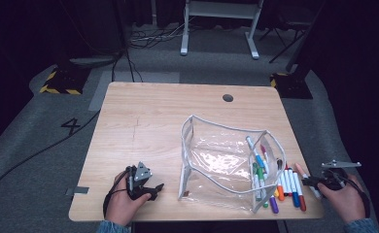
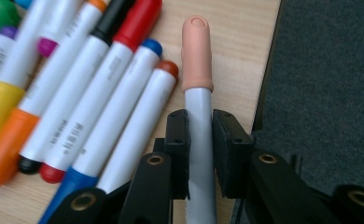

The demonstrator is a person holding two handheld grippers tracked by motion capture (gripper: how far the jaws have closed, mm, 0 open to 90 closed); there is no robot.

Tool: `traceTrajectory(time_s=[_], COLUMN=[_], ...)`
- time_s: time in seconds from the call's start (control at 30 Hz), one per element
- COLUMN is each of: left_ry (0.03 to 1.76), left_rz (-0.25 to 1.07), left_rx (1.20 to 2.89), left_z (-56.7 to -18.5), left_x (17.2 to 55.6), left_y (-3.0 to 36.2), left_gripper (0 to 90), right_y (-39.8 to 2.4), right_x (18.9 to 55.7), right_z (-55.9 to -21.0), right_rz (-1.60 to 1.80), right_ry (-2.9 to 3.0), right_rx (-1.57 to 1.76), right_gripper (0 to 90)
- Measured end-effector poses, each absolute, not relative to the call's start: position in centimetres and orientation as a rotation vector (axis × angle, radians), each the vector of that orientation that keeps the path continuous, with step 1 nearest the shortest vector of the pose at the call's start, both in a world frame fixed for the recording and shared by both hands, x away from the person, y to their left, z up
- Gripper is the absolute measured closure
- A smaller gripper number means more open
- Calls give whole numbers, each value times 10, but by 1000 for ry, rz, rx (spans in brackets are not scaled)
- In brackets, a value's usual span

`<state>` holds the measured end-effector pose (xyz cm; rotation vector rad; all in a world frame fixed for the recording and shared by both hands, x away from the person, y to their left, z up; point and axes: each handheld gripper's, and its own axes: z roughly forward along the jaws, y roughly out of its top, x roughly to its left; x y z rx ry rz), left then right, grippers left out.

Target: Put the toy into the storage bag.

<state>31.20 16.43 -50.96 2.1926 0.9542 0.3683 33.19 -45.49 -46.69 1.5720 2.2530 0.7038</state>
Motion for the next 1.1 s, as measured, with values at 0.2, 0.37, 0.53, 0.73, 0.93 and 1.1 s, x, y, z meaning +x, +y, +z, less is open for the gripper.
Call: traceTrajectory(time_s=[0.2, 0.37, 0.53, 0.73, 0.93, 1.1], left_ry=[956, 958, 960, 962, 966, 966], left_rz=[372, 375, 374, 376, 379, 377], left_rx=[2195, 2195, 2191, 2192, 2192, 2192], left_z=[-510, -510, -510, -510, -510, -510], left_x=[313, 312, 312, 312, 311, 312], left_y=[163, 163, 163, 163, 163, 163], left_gripper=[219, 219, 219, 219, 221, 220], right_y=[-452, -444, -433, -414, -394, -376], right_x=[329, 329, 330, 331, 330, 327], right_z=[-435, -408, -381, -345, -316, -292], right_rz=[797, 818, 844, 878, 927, 963], right_ry=[2252, 2265, 2289, 2334, 2377, 2417], right_rx=[1507, 1437, 1355, 1221, 1111, 1016], right_gripper=[770, 769, 770, 770, 770, 770])
